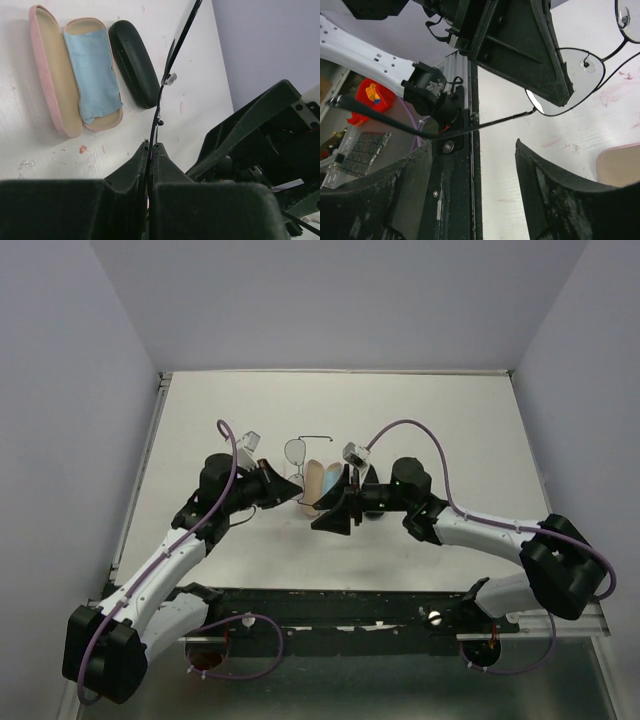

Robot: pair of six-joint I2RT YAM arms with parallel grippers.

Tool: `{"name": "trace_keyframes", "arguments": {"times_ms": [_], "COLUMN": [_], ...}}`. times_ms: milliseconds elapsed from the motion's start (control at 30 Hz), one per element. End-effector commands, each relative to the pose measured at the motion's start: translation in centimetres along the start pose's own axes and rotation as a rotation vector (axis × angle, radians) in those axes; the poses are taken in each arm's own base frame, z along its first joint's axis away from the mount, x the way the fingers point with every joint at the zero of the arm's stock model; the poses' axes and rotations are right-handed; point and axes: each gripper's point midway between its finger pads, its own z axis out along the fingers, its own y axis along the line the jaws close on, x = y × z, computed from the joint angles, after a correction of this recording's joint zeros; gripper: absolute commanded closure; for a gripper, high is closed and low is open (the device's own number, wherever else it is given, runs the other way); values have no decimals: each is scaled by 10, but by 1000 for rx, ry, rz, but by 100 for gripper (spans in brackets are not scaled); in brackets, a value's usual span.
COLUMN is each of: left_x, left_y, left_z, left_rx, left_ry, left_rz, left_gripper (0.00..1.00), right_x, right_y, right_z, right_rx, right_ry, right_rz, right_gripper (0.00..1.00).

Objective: Organize the sunglasses
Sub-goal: Fold the right temple of the sunglasses with the sunglasses, then fold the left temple of the sunglasses with the sunglasses.

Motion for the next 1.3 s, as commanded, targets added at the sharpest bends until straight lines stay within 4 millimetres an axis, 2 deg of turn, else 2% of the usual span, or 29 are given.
{"name": "trace_keyframes", "arguments": {"times_ms": [0,100,267,433,533,600,700,833,900,1067,1200,1267], "left_x": [-9,-4,6,22,30,34,32,28,25,20,23,27], "left_y": [-24,-30,-38,-55,-64,-66,-54,-43,-44,-45,-44,-43], "left_z": [3,6,3,-5,-9,-9,-2,5,7,7,7,6], "left_rx": [67,83,125,258,316,324,245,182,178,165,172,178], "left_ry": [-12,9,35,65,87,105,98,82,73,59,69,85], "left_rz": [27,45,100,184,219,214,156,106,101,121,128,124], "left_gripper": [100,100,100,100,100,100,100,100,100,100,100,100], "right_x": [-32,-48,-67,-63,-66,-75,-84,-80,-79,-71,-95,-110], "right_y": [12,-7,-62,-95,-96,-91,-72,-43,-33,-48,-64,-65], "right_z": [13,21,13,0,-3,-6,-10,-26,-40,-83,-132,-150], "right_rx": [-77,11,335,534,551,546,492,422,433,658,887,955], "right_ry": [-105,-170,-282,-289,-280,-295,-293,-271,-291,-360,-570,-667], "right_rz": [28,106,173,193,154,118,55,-41,-51,54,78,90], "right_gripper": [28,30,35,35,34,32,26,19,16,15,13,12]}}
